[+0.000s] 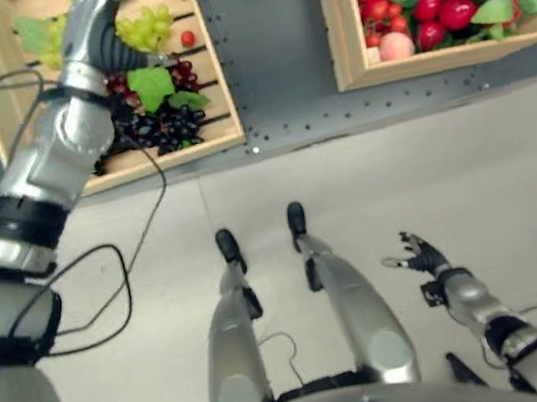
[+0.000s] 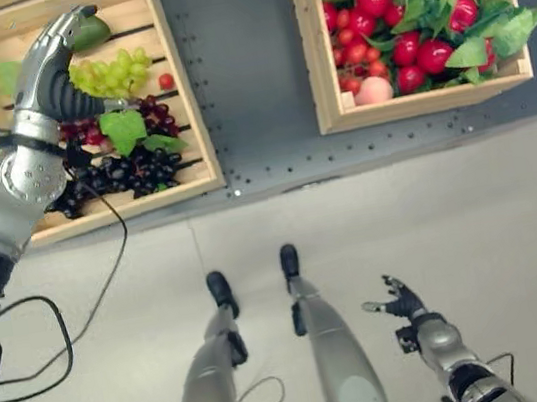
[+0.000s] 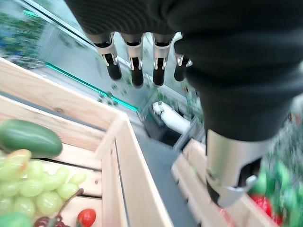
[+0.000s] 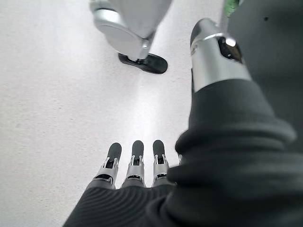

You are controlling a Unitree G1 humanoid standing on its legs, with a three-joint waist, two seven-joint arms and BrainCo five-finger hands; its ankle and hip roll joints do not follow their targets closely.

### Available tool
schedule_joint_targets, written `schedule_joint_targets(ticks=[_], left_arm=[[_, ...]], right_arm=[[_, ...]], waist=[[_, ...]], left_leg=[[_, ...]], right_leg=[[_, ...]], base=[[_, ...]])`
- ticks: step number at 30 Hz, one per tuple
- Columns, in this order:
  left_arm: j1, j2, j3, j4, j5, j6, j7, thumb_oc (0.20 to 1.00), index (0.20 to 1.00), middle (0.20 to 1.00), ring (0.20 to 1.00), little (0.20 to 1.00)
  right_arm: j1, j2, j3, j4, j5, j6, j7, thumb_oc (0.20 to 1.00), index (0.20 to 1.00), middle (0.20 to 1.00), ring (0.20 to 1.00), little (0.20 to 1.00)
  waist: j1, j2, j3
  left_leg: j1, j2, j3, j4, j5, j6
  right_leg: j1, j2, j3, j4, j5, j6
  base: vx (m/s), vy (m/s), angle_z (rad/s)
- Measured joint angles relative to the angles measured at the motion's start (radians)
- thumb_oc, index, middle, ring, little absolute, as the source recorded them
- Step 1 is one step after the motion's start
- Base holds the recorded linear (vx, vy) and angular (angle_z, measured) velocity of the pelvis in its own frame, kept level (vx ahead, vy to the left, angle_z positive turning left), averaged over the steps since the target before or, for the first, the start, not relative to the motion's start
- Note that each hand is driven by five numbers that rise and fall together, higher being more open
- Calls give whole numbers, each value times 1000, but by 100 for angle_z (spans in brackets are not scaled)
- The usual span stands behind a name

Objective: Pick up the fruits from the basket on one side to the basket on the other side

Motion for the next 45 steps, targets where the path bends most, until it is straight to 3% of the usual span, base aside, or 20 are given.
schedule_joint_targets(ticks=[5, 7, 9, 12, 19, 32, 45], left_arm=[[-169, -13, -227, 195, 88, 39, -79, 1000, 1000, 1000, 1000, 1000], [-170, -15, -228, 207, 90, 45, -85, 1000, 1000, 1000, 1000, 1000], [-218, -25, -313, 263, 122, 59, -105, 1000, 1000, 1000, 1000, 1000], [-241, -21, -359, 286, 173, 70, -151, 1000, 1000, 1000, 1000, 1000], [-237, -7, -381, 335, 209, 84, -233, 1000, 1000, 1000, 1000, 1000], [-193, 109, -377, 354, 210, 86, -234, 1000, 1000, 1000, 1000, 1000], [-141, 100, -319, 335, 238, 98, -206, 1000, 1000, 1000, 1000, 1000]], right_arm=[[-5, 5, 1, 4, 20, -1, 1, 1000, 1000, 1000, 1000, 1000], [-5, 5, 3, 2, 35, -1, 1, 1000, 1000, 1000, 1000, 1000], [-6, 4, 22, 3, 45, -1, 4, 1000, 1000, 1000, 1000, 1000], [-5, 7, 35, 4, 56, -1, 6, 1000, 1000, 1000, 1000, 1000], [-5, 15, 38, 7, 76, 1, 27, 1000, 1000, 1000, 1000, 1000], [1, 16, 38, 3, 94, 2, 56, 1000, 1000, 1000, 1000, 1000], [15, 8, 38, -93, 113, 1, 65, 1000, 1000, 1000, 1000, 1000]], waist=[[-5, -10, 5], [-7, -11, 6], [-2, -12, 6], [-2, -12, 6], [2, -21, 10], [1, -23, 10], [-4, -33, 14]], left_leg=[[-10, 1, -2, 3, -2, -1], [-11, 1, -2, 3, -3, -2], [-14, 1, -5, 4, -3, -2], [-35, 0, -5, 22, -8, 2], [-60, 0, -5, 51, -15, 7], [-80, 0, -5, 58, -18, 7], [-107, 3, -6, 71, -18, 7]], right_leg=[[-14, 0, -3, 1, 0, -1], [-14, 0, -3, 1, 0, -1], [-15, -1, -5, 1, 0, -1], [-30, -3, -3, 8, 1, -1], [-44, -6, -3, 11, 9, -7], [-66, -6, -2, 15, 13, -8], [-92, -5, -1, 23, 11, -4]], base=[[4, -5, -6], [0, 0, 0], [-4, 2, 5], [-2, 1, 1], [0, 0, 0], [-1, 0, -1], [0, 0, 0]])
